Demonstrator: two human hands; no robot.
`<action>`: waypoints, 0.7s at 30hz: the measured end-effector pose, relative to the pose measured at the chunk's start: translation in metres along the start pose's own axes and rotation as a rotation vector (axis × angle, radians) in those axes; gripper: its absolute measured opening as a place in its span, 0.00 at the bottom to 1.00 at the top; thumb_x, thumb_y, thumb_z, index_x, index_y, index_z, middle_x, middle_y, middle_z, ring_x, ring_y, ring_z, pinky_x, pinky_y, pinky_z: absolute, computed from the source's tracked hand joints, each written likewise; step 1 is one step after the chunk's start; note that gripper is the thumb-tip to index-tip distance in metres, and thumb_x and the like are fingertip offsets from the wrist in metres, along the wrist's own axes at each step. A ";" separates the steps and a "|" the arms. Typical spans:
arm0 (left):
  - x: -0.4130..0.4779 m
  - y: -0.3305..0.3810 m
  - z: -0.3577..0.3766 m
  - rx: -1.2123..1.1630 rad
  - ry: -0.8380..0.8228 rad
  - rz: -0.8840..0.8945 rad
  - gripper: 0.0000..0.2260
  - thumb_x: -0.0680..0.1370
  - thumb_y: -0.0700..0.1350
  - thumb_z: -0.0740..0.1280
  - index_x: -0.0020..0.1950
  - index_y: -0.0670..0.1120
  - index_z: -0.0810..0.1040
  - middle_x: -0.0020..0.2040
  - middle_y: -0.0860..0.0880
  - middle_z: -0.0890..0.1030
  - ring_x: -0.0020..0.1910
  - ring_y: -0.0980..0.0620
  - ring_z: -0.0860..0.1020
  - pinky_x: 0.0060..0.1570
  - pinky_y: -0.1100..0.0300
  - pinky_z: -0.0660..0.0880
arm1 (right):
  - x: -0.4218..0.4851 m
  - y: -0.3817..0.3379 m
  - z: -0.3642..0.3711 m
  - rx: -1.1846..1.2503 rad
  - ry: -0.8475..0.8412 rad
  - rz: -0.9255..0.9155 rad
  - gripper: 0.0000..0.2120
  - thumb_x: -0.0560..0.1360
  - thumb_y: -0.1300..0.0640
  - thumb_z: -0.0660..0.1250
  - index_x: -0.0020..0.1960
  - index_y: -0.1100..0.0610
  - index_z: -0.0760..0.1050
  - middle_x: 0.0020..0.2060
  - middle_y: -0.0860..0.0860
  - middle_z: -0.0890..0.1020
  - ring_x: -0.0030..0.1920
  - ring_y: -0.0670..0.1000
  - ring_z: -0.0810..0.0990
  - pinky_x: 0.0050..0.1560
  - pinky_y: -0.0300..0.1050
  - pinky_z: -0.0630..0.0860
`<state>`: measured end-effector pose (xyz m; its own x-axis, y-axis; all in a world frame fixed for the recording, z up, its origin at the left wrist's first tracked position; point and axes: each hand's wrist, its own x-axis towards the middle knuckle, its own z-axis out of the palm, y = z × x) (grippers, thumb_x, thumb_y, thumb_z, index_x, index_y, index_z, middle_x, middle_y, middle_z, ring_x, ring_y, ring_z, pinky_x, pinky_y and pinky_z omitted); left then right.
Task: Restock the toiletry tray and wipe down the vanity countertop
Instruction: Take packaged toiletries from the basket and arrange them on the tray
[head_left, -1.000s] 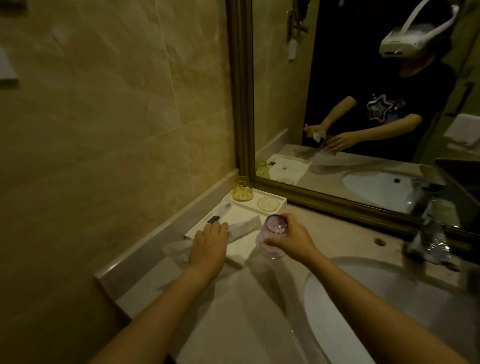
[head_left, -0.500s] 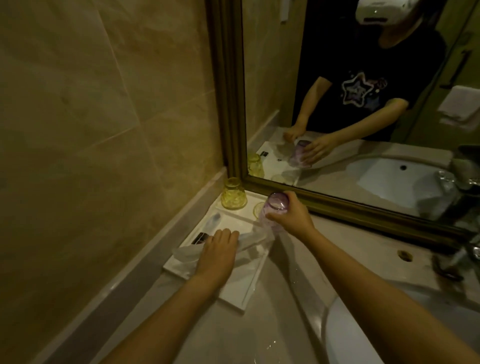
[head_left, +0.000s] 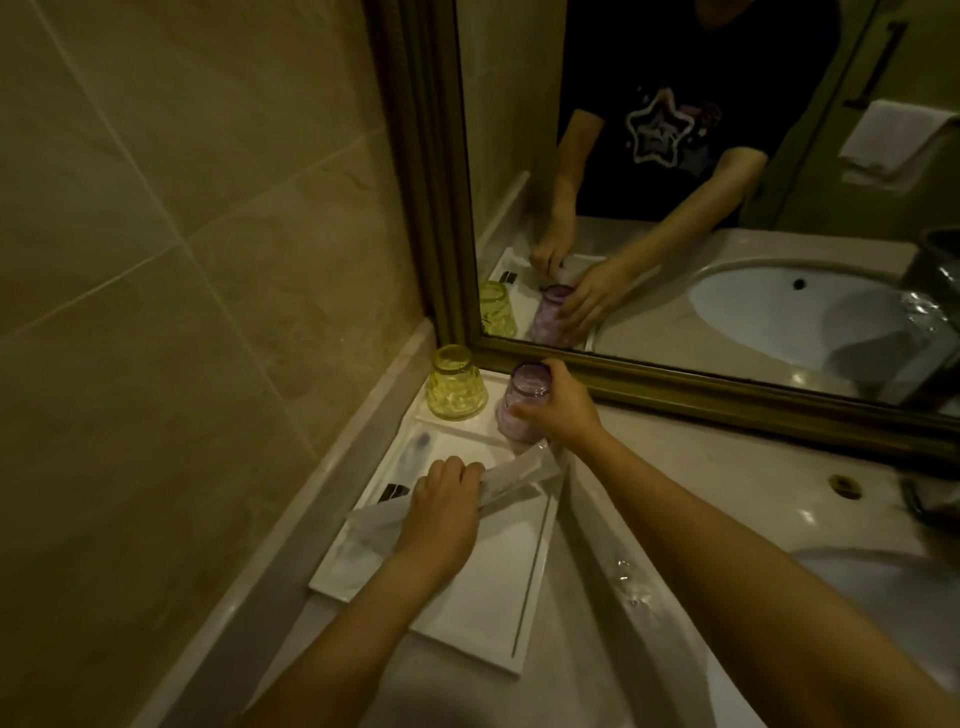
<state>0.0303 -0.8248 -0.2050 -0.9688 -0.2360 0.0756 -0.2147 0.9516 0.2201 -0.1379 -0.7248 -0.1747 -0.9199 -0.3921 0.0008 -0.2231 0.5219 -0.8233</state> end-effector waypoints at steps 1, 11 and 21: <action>-0.001 -0.001 0.001 -0.003 0.002 0.004 0.17 0.75 0.39 0.58 0.63 0.48 0.66 0.57 0.47 0.70 0.57 0.47 0.67 0.52 0.56 0.63 | 0.001 0.002 0.002 0.000 0.003 0.009 0.32 0.63 0.53 0.77 0.63 0.56 0.68 0.58 0.55 0.78 0.58 0.56 0.76 0.51 0.46 0.73; 0.001 0.000 0.006 -0.029 -0.001 0.036 0.18 0.75 0.38 0.58 0.65 0.48 0.65 0.58 0.47 0.69 0.57 0.47 0.66 0.53 0.57 0.63 | 0.014 0.005 0.008 -0.051 0.003 0.024 0.35 0.64 0.51 0.76 0.65 0.56 0.65 0.61 0.56 0.77 0.60 0.58 0.75 0.56 0.50 0.74; 0.006 0.002 -0.001 -0.065 -0.063 0.036 0.17 0.75 0.36 0.57 0.63 0.46 0.68 0.58 0.45 0.70 0.57 0.45 0.66 0.51 0.57 0.62 | 0.013 0.012 0.007 0.083 -0.044 -0.015 0.34 0.66 0.53 0.75 0.67 0.58 0.64 0.62 0.56 0.75 0.60 0.54 0.74 0.53 0.42 0.70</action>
<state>0.0239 -0.8241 -0.2032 -0.9820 -0.1876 0.0236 -0.1735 0.9438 0.2814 -0.1502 -0.7285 -0.1884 -0.9013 -0.4330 -0.0100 -0.2077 0.4522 -0.8674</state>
